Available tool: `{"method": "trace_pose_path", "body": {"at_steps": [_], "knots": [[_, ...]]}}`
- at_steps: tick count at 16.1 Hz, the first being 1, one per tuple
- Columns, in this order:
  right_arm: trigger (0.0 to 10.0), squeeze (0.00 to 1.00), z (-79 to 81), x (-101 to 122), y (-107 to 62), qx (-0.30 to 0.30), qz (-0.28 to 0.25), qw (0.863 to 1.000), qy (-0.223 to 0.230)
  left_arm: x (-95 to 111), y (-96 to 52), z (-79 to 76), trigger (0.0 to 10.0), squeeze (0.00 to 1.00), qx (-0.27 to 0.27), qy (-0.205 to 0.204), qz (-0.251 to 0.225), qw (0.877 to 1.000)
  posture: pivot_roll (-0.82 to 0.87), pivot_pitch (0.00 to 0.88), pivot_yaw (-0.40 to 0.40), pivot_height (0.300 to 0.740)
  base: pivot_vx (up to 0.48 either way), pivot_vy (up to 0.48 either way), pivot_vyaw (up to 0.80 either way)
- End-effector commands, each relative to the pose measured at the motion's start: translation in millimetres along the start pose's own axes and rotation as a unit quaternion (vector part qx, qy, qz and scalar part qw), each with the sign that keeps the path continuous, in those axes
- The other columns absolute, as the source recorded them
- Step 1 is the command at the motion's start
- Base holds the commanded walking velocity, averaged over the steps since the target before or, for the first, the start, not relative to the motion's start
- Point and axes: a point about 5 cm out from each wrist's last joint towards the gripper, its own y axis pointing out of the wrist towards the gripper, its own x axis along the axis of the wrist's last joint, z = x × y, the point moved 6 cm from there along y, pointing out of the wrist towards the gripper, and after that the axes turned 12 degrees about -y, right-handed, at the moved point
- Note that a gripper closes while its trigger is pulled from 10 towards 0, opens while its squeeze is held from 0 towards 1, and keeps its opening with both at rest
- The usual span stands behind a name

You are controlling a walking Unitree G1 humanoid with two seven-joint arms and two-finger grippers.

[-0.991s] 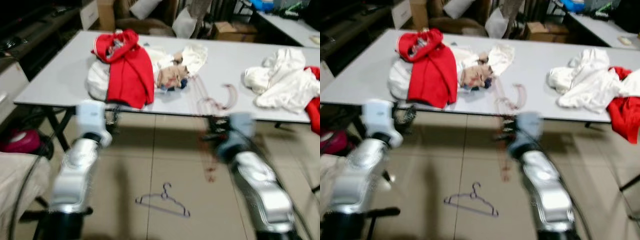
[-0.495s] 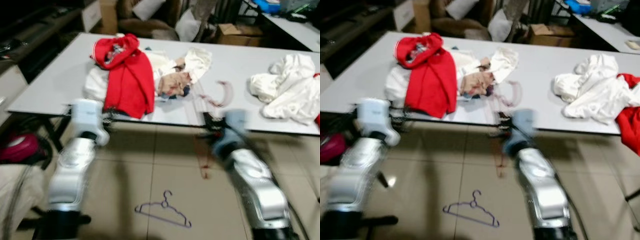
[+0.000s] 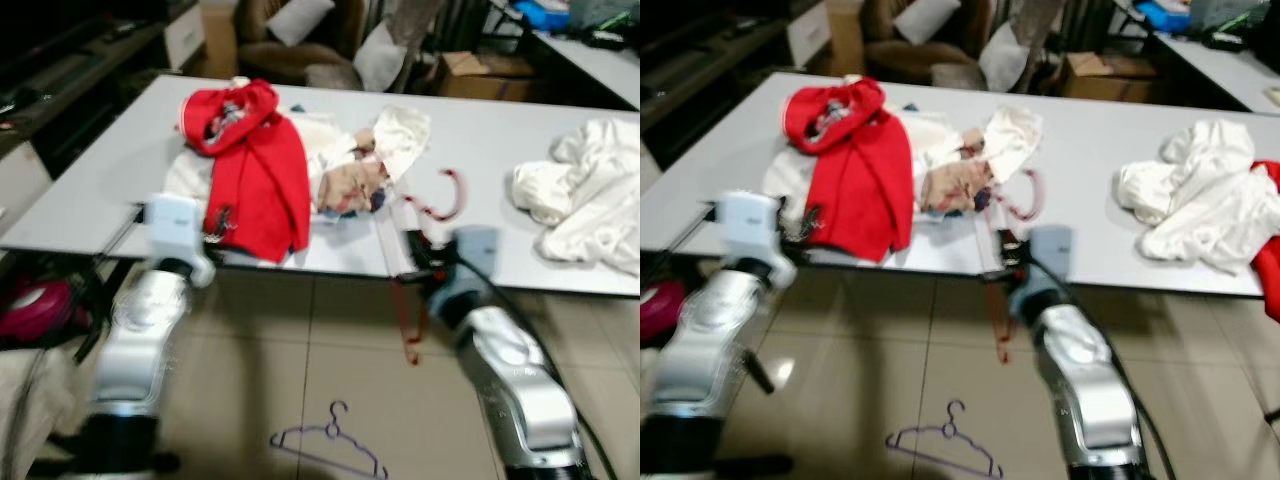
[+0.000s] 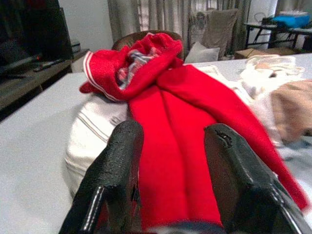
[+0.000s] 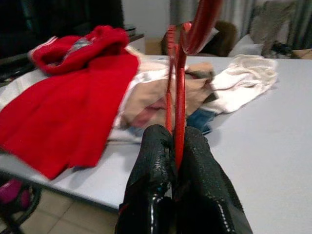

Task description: Hang hanger

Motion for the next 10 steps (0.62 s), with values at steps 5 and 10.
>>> {"method": "trace_pose_path", "body": {"at_steps": [5,10], "knots": [[10.0,0.00,-10.2,2.7,-3.4,-0.021,-0.009,1.000,-0.002,-2.7,2.7,-18.3,10.0,0.00,-0.030,-0.003,0.000,1.000,-0.08,0.000,-0.011,0.740,0.352,0.000,0.00],[10.0,0.00,-12.2,1.7,-2.6,-0.025,-0.008,1.000,-0.003,-2.0,2.3,-18.6,10.0,0.00,-0.034,0.003,-0.001,0.999,-0.07,0.000,-0.012,0.740,0.349,0.000,0.00]]}}
